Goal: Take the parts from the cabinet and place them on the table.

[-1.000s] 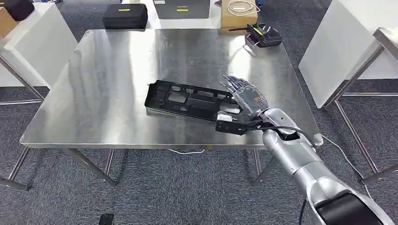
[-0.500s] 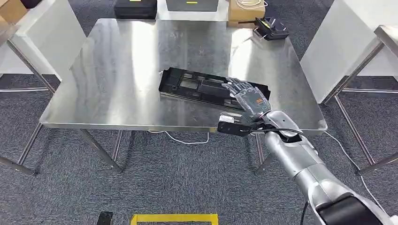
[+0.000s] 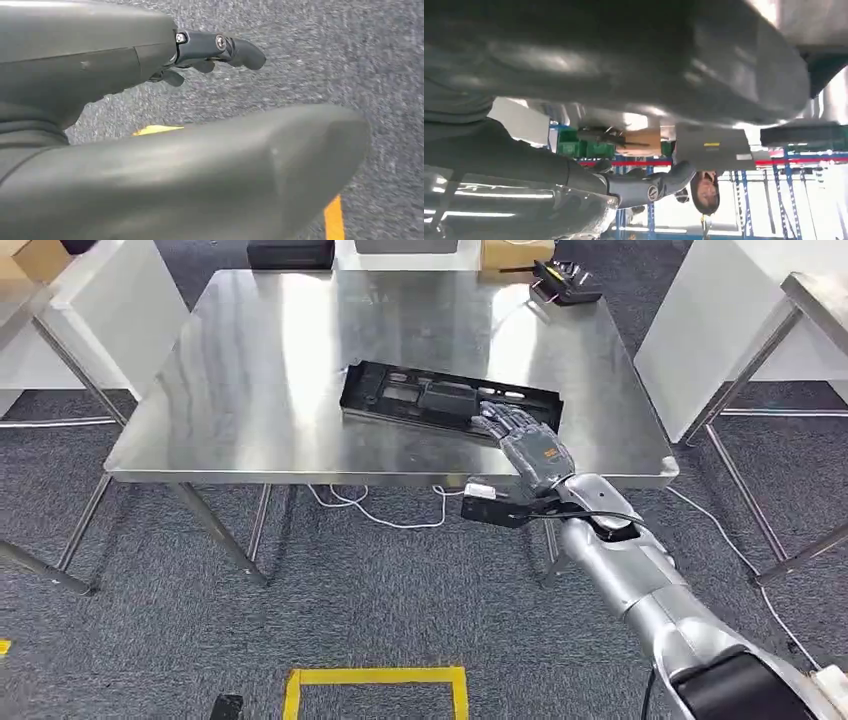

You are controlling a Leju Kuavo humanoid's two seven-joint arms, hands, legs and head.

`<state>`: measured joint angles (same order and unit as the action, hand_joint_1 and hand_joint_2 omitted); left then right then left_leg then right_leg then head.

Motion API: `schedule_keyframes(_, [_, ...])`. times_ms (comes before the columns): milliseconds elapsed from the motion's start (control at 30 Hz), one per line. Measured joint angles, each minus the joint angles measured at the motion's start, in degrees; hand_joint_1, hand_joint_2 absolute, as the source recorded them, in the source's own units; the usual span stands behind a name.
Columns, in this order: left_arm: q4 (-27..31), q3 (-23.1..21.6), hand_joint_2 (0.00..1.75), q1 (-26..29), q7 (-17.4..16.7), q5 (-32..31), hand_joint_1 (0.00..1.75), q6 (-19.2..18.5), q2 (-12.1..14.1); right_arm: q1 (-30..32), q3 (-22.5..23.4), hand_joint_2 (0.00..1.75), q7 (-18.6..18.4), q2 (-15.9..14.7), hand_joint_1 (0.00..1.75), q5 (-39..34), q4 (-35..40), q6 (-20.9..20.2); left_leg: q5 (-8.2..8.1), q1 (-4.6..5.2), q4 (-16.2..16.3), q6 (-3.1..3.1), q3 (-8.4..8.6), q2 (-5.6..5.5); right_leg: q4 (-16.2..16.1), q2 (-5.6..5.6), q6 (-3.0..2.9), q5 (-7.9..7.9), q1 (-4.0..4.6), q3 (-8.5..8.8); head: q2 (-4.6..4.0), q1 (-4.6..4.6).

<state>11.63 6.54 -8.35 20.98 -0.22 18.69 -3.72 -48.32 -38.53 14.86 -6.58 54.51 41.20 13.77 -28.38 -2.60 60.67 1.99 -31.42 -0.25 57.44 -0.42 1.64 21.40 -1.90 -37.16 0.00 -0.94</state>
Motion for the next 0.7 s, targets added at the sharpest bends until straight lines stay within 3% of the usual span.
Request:
schedule_keyframes(33, [0.02,0.0,0.0,-0.04,0.0,-0.04,0.0,0.0,0.04,-0.07,0.26,0.0,-0.32,-0.11,0.0,0.08,0.0,0.22,-0.82,0.6,-2.08,-0.77,1.34,-0.44,0.32,-0.01,0.54,-0.37,0.12,-0.34,0.0,-0.11])
schedule_keyframes(133, [0.02,0.0,0.0,-0.04,0.0,-0.31,0.0,0.0,0.04,-0.24,0.28,0.0,-0.61,-0.07,0.0,0.44,-0.02,0.44,0.02,1.27,-1.52,-2.28,0.21,-0.33,-0.37,-0.04,2.03,-1.91,0.58,-0.17,0.0,0.26])
schedule_keyframes(167, [0.0,0.0,0.0,-0.03,0.0,-0.31,0.0,0.0,0.02,-0.09,0.33,0.0,-0.7,-0.24,0.0,0.5,-0.07,0.44,1.03,1.14,-2.14,-3.53,-0.2,-0.02,-0.46,-0.02,2.66,-2.18,0.67,-0.75,0.0,0.24])
schedule_keyframes(200, [0.0,0.0,0.0,-0.2,0.02,-0.37,0.0,0.0,-0.09,0.07,0.37,0.0,-0.79,-0.22,0.0,0.52,-0.09,0.46,1.83,1.39,-2.09,-4.29,-1.04,0.18,1.18,0.04,2.07,0.02,0.19,-1.91,0.0,0.15])
schedule_keyframes(233, [0.0,0.0,0.0,-0.25,0.02,-0.39,0.0,0.0,-0.02,0.14,0.5,0.0,-0.79,-0.26,0.0,0.63,-0.09,0.46,2.63,1.43,-2.07,-5.05,-2.05,0.25,4.78,0.06,1.25,3.59,0.3,-3.62,0.0,0.66])
schedule_keyframes(267, [0.0,0.02,0.0,-0.23,0.02,-0.39,0.0,0.02,0.04,0.15,0.66,0.0,-0.81,-0.33,0.0,0.66,-0.11,0.46,3.33,1.59,-2.06,-5.23,-2.97,0.26,9.28,0.07,0.86,6.65,0.28,-4.86,0.0,0.83])
schedule_keyframes(300, [0.0,0.04,0.0,-0.23,0.02,-0.39,0.0,0.02,0.09,0.14,0.81,0.0,-0.81,-0.35,0.0,0.66,-0.11,0.46,4.07,1.77,-1.99,-5.41,-3.97,0.28,14.02,0.08,0.89,8.94,0.27,-6.18,0.0,0.79])
schedule_keyframes(333, [0.0,0.04,0.0,-0.23,0.02,-0.46,0.0,0.02,0.09,0.25,0.92,0.0,-0.85,-0.42,0.0,0.65,-0.15,0.46,4.9,1.99,-1.97,-5.48,-5.0,0.28,18.11,0.14,1.3,10.04,0.38,-6.83,0.0,0.81])
schedule_keyframes(367, [0.0,0.04,0.0,-0.23,0.0,-0.48,0.0,0.0,0.04,0.41,1.03,0.0,-0.94,-0.46,0.0,0.68,-0.24,0.46,5.61,2.15,-1.96,-5.48,-5.9,0.28,19.45,0.17,1.71,9.75,0.6,-6.3,0.0,0.83])
schedule_keyframes(400, [0.0,0.04,0.0,-0.23,0.0,-0.5,0.0,0.0,0.0,0.5,1.07,0.0,-0.94,-0.48,0.0,0.7,-0.35,0.48,6.3,2.37,-1.95,-5.47,-6.82,0.27,18.52,0.19,2.12,8.63,0.81,-4.56,0.0,0.83])
schedule_keyframes(433, [0.0,0.04,0.0,-0.23,0.0,-0.57,0.0,0.0,0.0,0.49,1.09,0.0,-0.96,-0.48,0.0,0.79,-0.48,0.57,7.06,2.54,-1.95,-5.43,-7.71,0.26,15.24,0.21,2.3,7.15,1.08,-1.59,0.0,0.9])
schedule_keyframes(467, [0.0,0.04,0.0,-0.24,-0.04,-0.68,0.0,0.0,0.0,0.43,1.2,0.0,-0.96,-0.46,0.0,0.85,-0.53,0.68,7.75,2.66,-1.95,-5.37,-8.46,0.25,10.68,0.21,2.05,6.32,1.29,2.01,0.0,0.81])
schedule_keyframes(500, [0.0,0.04,0.0,-0.25,-0.11,-0.83,0.0,0.0,0.0,0.28,1.35,0.0,-0.96,-0.42,0.0,0.9,-0.52,0.81,8.47,2.71,-1.88,-5.24,-8.88,0.26,4.73,0.24,1.04,7.46,1.62,6.41,0.0,0.85])
schedule_keyframes(533, [0.0,0.07,0.0,-0.25,-0.15,-0.85,0.0,0.0,-0.02,0.08,1.62,0.0,-0.96,-0.28,0.0,0.98,-0.5,0.91,9.06,2.97,-1.85,-4.77,-9.42,0.19,-0.2,0.16,0.04,9.52,2.38,9.5,0.0,0.79])
schedule_keyframes(567, [0.0,0.07,0.0,-0.2,-0.2,-0.9,0.0,0.0,0.0,0.07,1.75,0.0,-0.96,-0.26,0.0,1.0,-0.55,1.25,9.64,2.81,-2.24,-4.41,-9.2,0.39,0.45,0.22,-0.16,8.9,2.49,8.49,0.0,0.44])
schedule_keyframes(600, [0.0,0.07,0.0,-0.21,-0.22,-0.9,0.0,0.0,-0.02,-0.1,1.79,0.0,-0.96,-0.26,0.0,1.0,-0.63,1.38,10.13,2.52,-2.28,-4.17,-9.18,0.42,0.09,0.29,-0.52,8.66,2.7,7.94,0.0,0.74])
schedule_keyframes(633, [0.0,0.07,0.0,-0.21,-0.26,-0.9,0.0,0.02,-0.06,-0.11,1.84,0.0,-0.96,-0.26,0.0,1.03,-0.68,1.44,10.7,2.4,-2.78,-3.69,-9.15,0.41,0.01,0.27,-1.1,8.31,3.04,7.76,0.0,0.59])
schedule_keyframes(667, [0.0,0.07,0.0,-0.15,-0.35,-0.9,0.0,0.04,-0.06,-0.07,1.9,0.0,-0.96,-0.22,0.0,1.05,-0.72,1.44,11.28,2.63,-3.16,-3.23,-9.36,0.25,-0.69,0.17,-1.7,7.25,2.23,7.56,0.0,0.74])
schedule_keyframes(700, [-0.02,0.09,0.0,-0.15,-0.37,-0.9,0.0,0.11,0.07,-0.17,1.9,0.0,-0.96,-0.07,0.0,1.05,-0.88,1.53,9.1,2.3,-2.02,-2.99,-10.33,0.04,-1.12,-0.1,-1.97,6.07,1.35,7.71,0.0,0.72])
